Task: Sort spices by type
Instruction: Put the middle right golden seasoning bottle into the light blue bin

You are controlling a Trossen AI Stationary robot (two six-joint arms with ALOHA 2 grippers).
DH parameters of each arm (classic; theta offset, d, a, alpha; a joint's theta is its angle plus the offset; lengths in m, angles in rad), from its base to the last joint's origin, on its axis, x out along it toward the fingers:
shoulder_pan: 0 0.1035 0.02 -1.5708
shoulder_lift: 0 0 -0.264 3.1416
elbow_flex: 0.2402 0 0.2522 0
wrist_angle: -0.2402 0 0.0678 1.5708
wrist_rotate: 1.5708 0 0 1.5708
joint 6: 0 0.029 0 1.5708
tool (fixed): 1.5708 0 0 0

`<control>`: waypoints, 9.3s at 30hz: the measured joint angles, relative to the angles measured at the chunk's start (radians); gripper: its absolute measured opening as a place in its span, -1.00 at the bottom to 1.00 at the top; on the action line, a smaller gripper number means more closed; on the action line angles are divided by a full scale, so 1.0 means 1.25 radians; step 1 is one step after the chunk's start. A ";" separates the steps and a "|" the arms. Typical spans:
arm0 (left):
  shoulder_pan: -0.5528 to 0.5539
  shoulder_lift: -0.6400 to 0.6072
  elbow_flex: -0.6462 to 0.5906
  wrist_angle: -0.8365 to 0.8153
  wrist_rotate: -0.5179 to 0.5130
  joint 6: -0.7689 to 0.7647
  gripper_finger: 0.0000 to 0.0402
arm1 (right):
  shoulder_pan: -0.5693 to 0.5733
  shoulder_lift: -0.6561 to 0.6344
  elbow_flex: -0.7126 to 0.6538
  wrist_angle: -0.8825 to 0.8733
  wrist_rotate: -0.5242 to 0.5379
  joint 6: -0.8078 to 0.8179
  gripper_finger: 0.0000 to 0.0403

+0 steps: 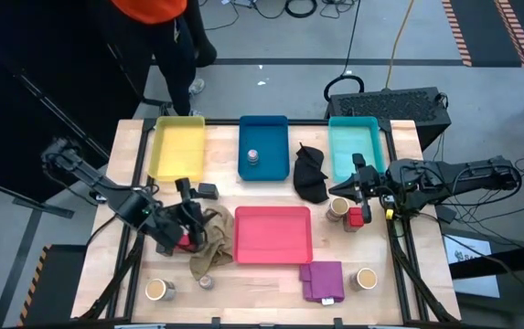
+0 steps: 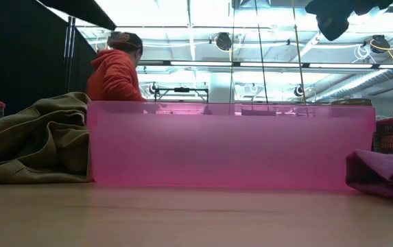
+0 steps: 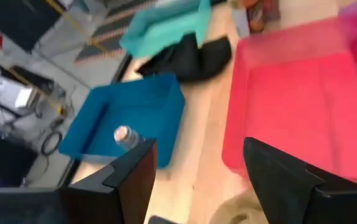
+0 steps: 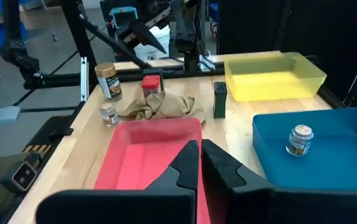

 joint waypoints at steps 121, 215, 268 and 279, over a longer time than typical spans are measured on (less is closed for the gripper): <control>0.120 -0.259 -0.186 0.233 -0.122 0.245 0.22 | -0.156 0.630 0.464 -0.864 -0.110 0.524 0.54; 0.124 -0.306 -0.122 0.545 -0.533 0.519 0.22 | -0.781 0.732 0.800 -0.999 -0.066 0.195 0.22; 0.124 -0.316 -0.123 0.535 -0.564 0.518 0.22 | -0.970 0.909 0.691 -0.853 -0.090 0.029 0.26; 0.124 -0.316 -0.123 0.535 -0.564 0.517 0.22 | -0.970 0.909 0.667 -0.792 -0.092 0.017 0.26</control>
